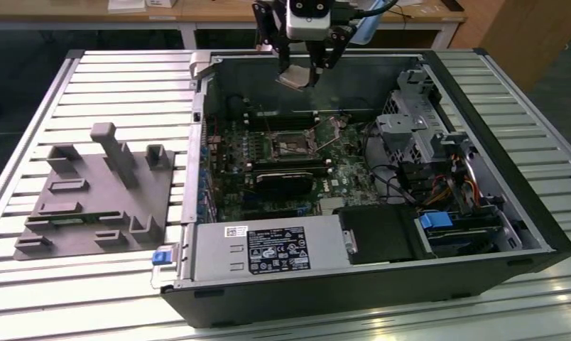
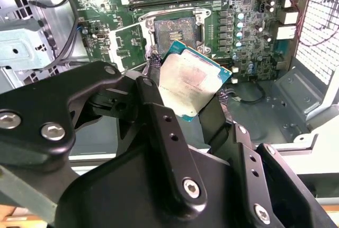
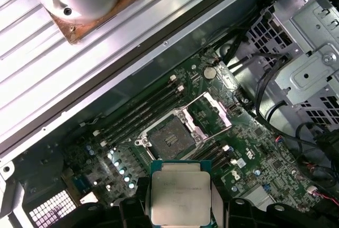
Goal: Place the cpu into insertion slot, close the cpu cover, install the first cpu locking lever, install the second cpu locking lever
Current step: 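Place the cpu into insertion slot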
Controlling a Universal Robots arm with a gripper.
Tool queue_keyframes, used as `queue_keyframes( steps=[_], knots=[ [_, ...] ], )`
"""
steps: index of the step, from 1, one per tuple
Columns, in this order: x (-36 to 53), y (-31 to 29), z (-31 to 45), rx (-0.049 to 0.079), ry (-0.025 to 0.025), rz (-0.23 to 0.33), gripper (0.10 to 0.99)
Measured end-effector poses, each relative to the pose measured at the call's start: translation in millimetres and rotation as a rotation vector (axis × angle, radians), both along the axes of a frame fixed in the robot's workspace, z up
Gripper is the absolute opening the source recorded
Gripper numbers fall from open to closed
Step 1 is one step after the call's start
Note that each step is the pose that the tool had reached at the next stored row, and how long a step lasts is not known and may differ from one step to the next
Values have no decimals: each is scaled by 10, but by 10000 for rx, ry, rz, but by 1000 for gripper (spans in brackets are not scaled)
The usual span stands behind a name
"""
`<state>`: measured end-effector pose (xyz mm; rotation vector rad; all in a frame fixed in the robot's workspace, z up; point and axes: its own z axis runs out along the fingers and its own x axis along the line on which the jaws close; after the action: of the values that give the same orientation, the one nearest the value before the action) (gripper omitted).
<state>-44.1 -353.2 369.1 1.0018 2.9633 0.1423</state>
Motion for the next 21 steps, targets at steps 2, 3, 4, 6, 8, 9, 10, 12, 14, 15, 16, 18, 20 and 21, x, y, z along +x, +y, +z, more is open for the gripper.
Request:
queue_keyframes(
  steps=[2,3,4,6,8,9,10,12,14,15,16,18,20,21],
  knots=[
    [-4,1,-1,-1,1,-90,541],
    [-6,1,-2,0,1,-136,541],
    [-8,1,-3,-1,1,-183,541],
    [-11,1,-4,-1,1,-273,541],
    [-15,2,-6,0,0,-363,541],
    [-17,2,-7,0,0,-412,541],
    [-19,2,-8,0,0,-456,541],
    [-23,2,-9,0,0,-540,541],
    [-28,2,-11,0,0,-622,541],
    [-31,2,-12,0,0,-663,541],
    [-35,2,-14,0,0,-709,541],
    [-47,3,-18,1,0,-805,541],
    [-62,4,-24,0,0,-927,541],
    [-69,5,-27,0,0,-993,541]
  ],
)
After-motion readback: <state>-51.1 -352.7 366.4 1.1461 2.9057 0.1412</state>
